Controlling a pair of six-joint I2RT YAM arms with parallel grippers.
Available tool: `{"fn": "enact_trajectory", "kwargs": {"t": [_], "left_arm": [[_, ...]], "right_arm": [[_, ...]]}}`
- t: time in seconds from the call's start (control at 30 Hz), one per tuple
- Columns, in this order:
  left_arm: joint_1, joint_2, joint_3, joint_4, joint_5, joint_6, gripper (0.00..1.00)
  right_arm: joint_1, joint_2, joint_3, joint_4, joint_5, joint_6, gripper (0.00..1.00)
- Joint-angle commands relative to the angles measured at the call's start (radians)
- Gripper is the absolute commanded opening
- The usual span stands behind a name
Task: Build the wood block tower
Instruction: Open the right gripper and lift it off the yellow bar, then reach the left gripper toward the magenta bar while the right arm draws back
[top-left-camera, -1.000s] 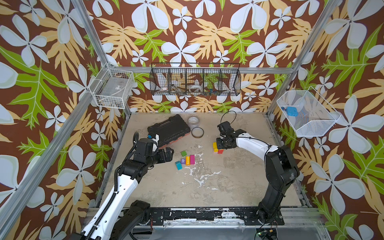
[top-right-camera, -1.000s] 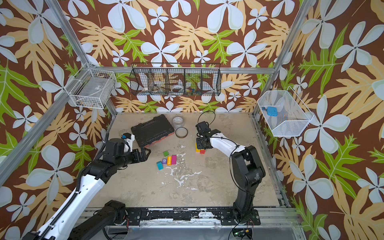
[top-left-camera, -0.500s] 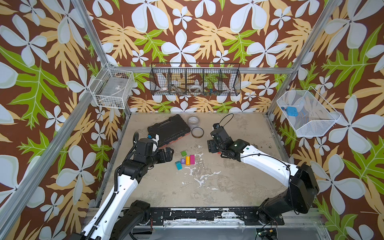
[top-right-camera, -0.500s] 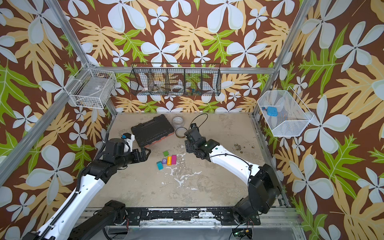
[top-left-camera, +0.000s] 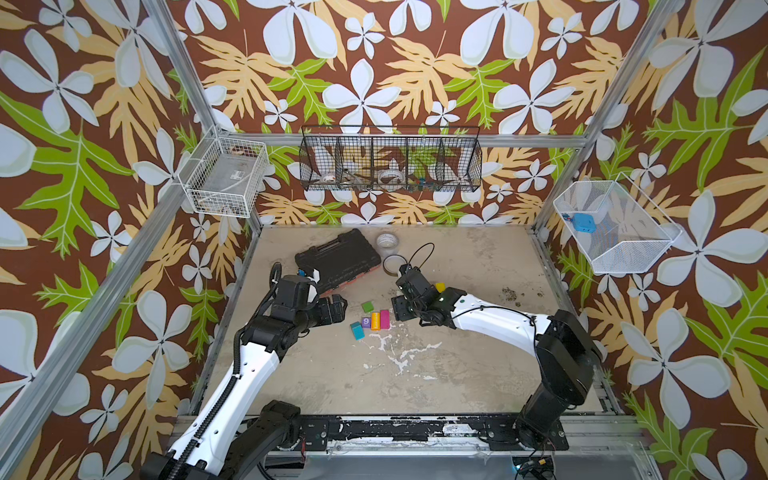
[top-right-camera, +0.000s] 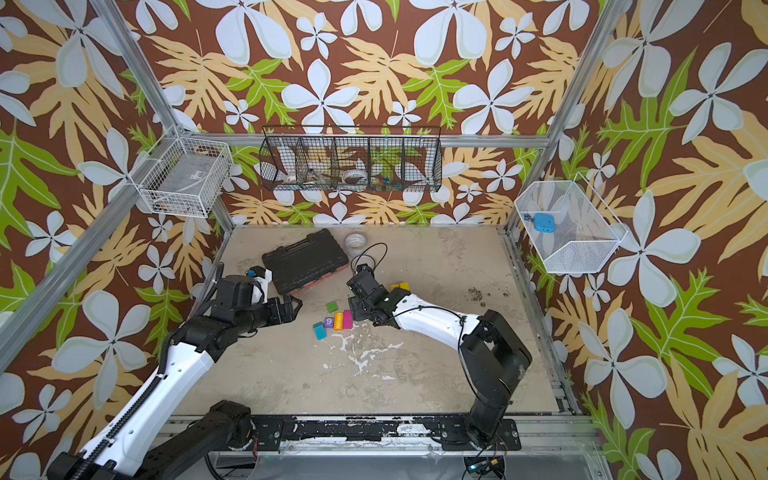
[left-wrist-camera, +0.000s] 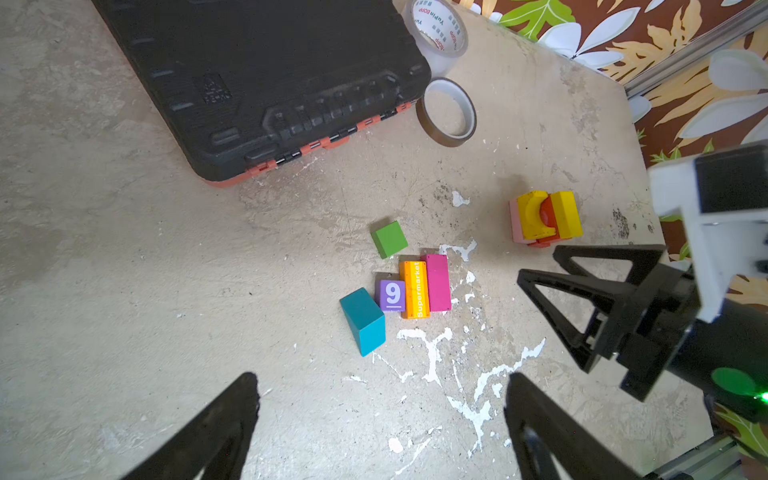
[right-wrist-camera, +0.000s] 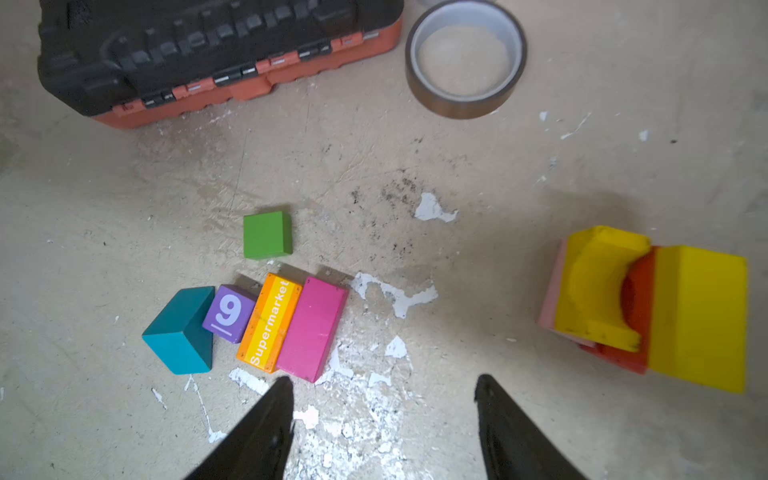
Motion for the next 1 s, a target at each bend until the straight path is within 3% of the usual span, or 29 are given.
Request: {"fn": "enact_trajectory", "kwargs": {"t": [0.0,0.17,0.27,0.43,0.5,0.67,0.83,0.97], "left_arm": [[-0.022,0.012,0.027,-0.024,-0.061,-0.054,0.88],[-0.202,0.040,0.081,-0.048,-0.268,-0.150,0.85],[-0.290,0.107,0.096,-0.027,-0.250,-0.195,0.82],[-0.507,0.248,0.112,0.012,-0.450,-0.311,0.78],[-0.553,0.322,0.120,0.046,-0.443,-0.322,0.72],[-0.606,0.526,0.188,0.061,-0.449,-0.326,0.56],[-0.646,0.696,0.298,0.016,-0.497,-0.314,0.38],[-0.651,0.775,0.336,0.003,-0.508,-0.314,0.37]], "right_arm": [[-0.002,-0.014,0.006,0.016,0.026,0.006,0.69],[-0.013,-0.161,-0.058,0.028,0.151,0.002,0.72],[-0.058,-0.272,-0.119,0.045,0.206,0.011,0.72],[-0.246,-0.484,-0.279,0.109,0.133,0.065,0.72],[-0.308,-0.555,-0.329,0.132,0.111,0.082,0.73],[-0.352,-0.666,-0.381,0.150,0.116,0.101,0.75],[-0.351,-0.660,-0.366,0.136,0.082,0.101,0.77],[-0.352,-0.633,-0.344,0.117,0.058,0.100,0.76]]}}
